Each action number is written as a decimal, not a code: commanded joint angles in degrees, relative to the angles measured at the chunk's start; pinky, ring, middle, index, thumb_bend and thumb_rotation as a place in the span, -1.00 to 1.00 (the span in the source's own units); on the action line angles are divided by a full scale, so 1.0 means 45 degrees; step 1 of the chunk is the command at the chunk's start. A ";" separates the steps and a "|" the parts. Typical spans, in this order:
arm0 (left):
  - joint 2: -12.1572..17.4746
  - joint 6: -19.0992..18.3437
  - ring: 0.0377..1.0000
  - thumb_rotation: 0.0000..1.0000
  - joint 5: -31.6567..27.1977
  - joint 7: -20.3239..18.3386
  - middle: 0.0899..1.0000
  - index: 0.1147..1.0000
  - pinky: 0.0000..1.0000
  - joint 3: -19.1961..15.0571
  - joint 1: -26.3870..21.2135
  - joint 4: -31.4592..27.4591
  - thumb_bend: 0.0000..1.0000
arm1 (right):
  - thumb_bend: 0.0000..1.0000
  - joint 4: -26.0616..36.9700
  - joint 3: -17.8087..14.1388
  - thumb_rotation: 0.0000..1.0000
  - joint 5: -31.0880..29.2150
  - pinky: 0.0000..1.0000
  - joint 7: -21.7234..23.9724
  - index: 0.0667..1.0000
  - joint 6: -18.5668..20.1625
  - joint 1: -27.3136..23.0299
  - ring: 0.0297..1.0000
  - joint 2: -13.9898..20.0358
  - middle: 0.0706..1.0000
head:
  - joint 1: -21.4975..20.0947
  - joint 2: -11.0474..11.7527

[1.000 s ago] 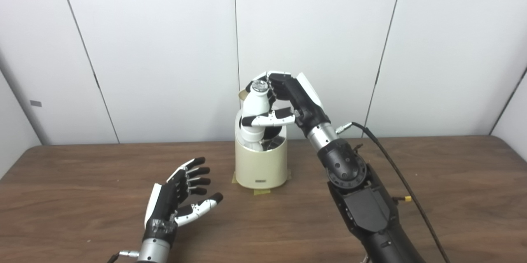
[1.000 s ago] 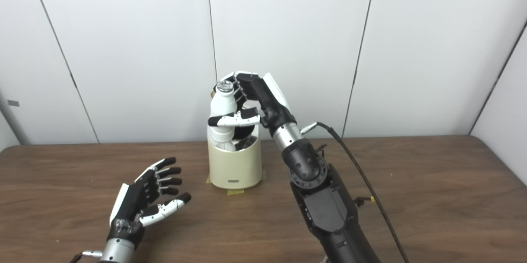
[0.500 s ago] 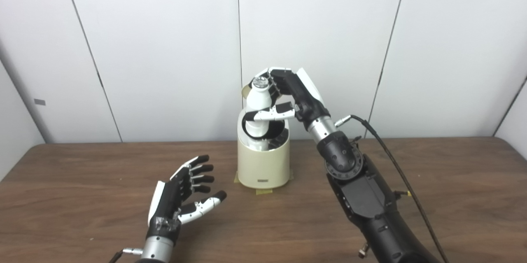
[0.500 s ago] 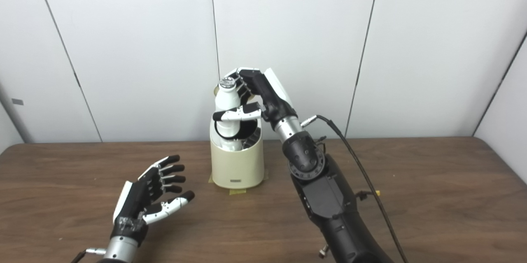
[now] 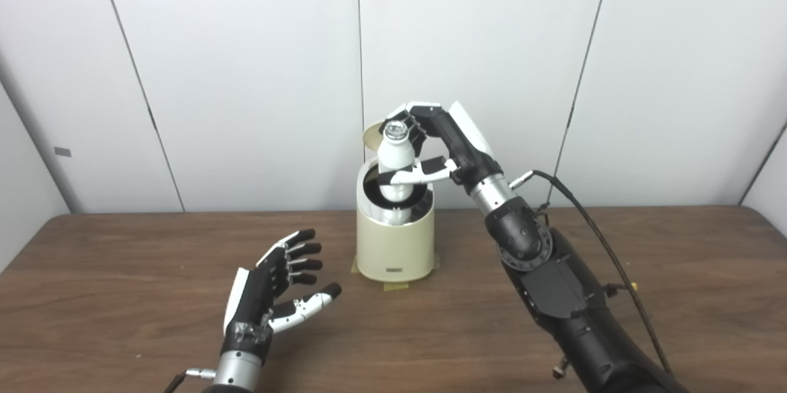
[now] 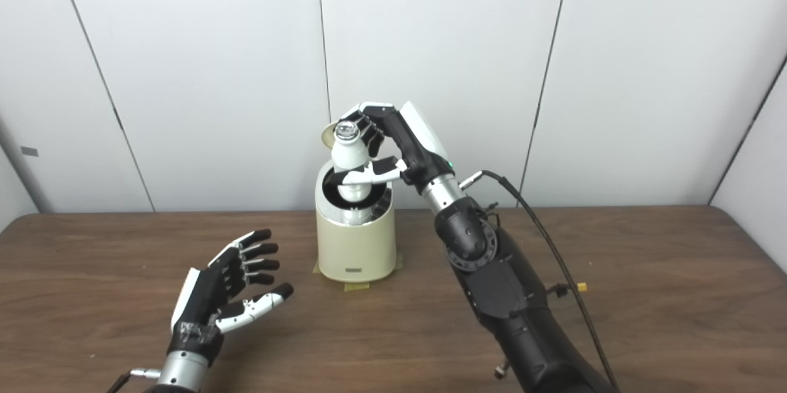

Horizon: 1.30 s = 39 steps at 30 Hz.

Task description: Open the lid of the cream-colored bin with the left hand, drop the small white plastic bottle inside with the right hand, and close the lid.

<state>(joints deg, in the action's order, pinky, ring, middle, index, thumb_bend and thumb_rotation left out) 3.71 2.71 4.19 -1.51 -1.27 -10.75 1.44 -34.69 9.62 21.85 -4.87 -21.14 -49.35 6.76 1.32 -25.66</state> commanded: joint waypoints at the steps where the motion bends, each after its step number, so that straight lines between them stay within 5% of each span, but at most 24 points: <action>1: -0.0019 0.0152 0.38 -1.00 0.0001 0.0112 0.49 0.61 0.28 0.0028 -0.0334 -0.0464 0.39 | -0.01 0.0131 0.0014 -1.00 0.0130 -0.34 -0.0264 0.01 -0.0634 -0.0913 -0.24 0.0221 -0.09 | 0.0005 -0.0008; 16: 0.0011 0.0030 0.36 -1.00 -0.0020 0.0082 0.48 0.60 0.26 0.0045 -0.0325 -0.0521 0.38 | -0.01 0.0042 0.0268 -1.00 0.0845 -0.29 -0.0503 0.02 -0.1234 -0.0737 -0.25 0.0644 -0.11 | -0.0005 -0.0146; 26: -0.0017 -0.0166 0.37 -1.00 -0.0014 0.0072 0.48 0.60 0.27 0.0090 -0.0307 -0.0639 0.38 | 0.00 0.0005 0.0436 -1.00 0.1001 -0.07 -0.0674 -0.01 -0.1241 -0.0610 -0.21 0.0846 -0.12 | 0.0022 -0.0229; 31: -0.0022 -0.0214 0.38 -1.00 -0.0043 0.0075 0.49 0.61 0.29 0.0096 -0.0316 -0.0667 0.38 | 0.02 0.0121 0.0629 -1.00 0.1380 -0.14 0.0039 -0.02 -0.0341 -0.0594 -0.19 0.0993 -0.09 | 0.0013 -0.0246; 32: -0.0018 -0.0198 0.38 -1.00 -0.0048 0.0075 0.49 0.61 0.28 0.0094 -0.0319 -0.0651 0.38 | 0.39 0.0233 0.0730 -0.98 0.1521 -0.14 0.0298 0.19 -0.0003 -0.0583 -0.04 0.1054 0.13 | 0.0013 -0.0246; 34: -0.0015 -0.0175 0.37 -1.00 -0.0039 0.0079 0.49 0.61 0.28 0.0100 -0.0323 -0.0636 0.38 | 0.62 0.0436 0.0863 -0.96 0.1725 -0.12 0.0554 0.33 0.0350 -0.0522 0.07 0.1133 0.29 | 0.0008 -0.0230; 39: 0.0017 -0.0227 0.37 -1.00 -0.0006 0.0061 0.49 0.61 0.29 0.0122 -0.0326 -0.0657 0.37 | 0.70 0.1098 0.0974 -0.99 0.1881 -0.08 0.0938 0.46 0.1018 -0.0308 0.18 0.1244 0.49 | 0.0017 -0.0274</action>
<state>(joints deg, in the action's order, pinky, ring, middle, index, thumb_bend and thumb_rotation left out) 3.72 0.89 4.14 -1.55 -0.80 -10.68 0.66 -32.12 14.41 30.56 -0.24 -16.85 -48.23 11.71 1.32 -26.81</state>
